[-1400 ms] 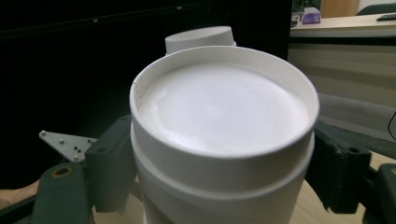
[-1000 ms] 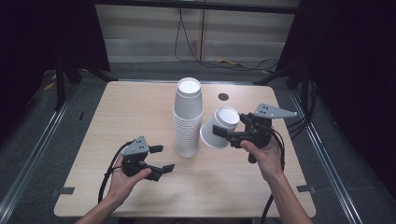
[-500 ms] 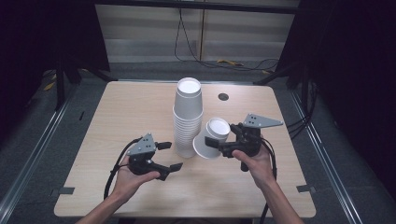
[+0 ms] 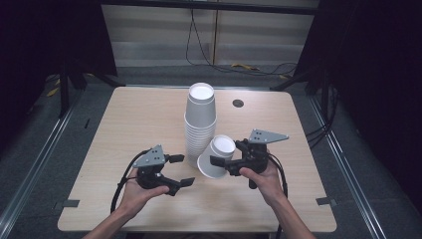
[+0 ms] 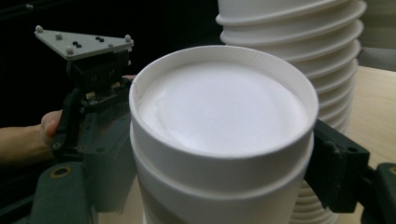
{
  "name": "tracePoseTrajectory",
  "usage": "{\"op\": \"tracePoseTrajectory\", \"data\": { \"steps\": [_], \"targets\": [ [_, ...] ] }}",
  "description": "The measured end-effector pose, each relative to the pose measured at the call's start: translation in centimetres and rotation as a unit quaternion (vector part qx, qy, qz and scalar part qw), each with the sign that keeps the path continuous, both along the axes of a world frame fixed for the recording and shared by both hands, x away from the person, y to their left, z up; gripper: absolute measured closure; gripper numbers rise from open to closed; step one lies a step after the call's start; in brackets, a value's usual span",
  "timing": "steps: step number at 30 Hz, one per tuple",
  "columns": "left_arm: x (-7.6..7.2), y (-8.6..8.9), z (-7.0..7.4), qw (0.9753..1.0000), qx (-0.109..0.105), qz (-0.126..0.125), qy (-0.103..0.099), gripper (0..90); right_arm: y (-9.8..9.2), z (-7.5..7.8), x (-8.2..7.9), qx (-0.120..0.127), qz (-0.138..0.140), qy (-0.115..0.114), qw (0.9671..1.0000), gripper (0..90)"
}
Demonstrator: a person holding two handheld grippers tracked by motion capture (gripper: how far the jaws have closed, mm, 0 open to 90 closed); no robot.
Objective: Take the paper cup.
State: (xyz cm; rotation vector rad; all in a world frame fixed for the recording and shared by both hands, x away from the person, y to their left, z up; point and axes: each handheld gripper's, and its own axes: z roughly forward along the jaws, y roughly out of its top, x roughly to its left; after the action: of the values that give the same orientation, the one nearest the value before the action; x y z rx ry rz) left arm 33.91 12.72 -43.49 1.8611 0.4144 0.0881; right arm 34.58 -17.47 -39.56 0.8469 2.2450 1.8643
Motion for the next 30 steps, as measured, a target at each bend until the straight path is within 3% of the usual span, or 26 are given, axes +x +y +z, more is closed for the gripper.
{"op": "tracePoseTrajectory", "data": {
  "steps": [5,12,30],
  "targets": [
    [-0.3,-0.4,-0.1,0.9999,-0.005,-0.011,-0.001,15.7,0.5,-0.4,0.0,0.007,0.009,0.007,0.9999,20.8],
    [-0.4,-0.7,-0.3,0.9998,0.000,-0.018,-0.004,15.7,1.7,-1.2,0.0,-0.003,0.029,0.018,0.9994,20.9],
    [-0.2,-1.4,-0.9,0.9995,-0.007,-0.031,0.005,15.2,3.4,-1.8,-0.4,-0.020,0.056,0.020,0.9980,21.3]
  ]
}}
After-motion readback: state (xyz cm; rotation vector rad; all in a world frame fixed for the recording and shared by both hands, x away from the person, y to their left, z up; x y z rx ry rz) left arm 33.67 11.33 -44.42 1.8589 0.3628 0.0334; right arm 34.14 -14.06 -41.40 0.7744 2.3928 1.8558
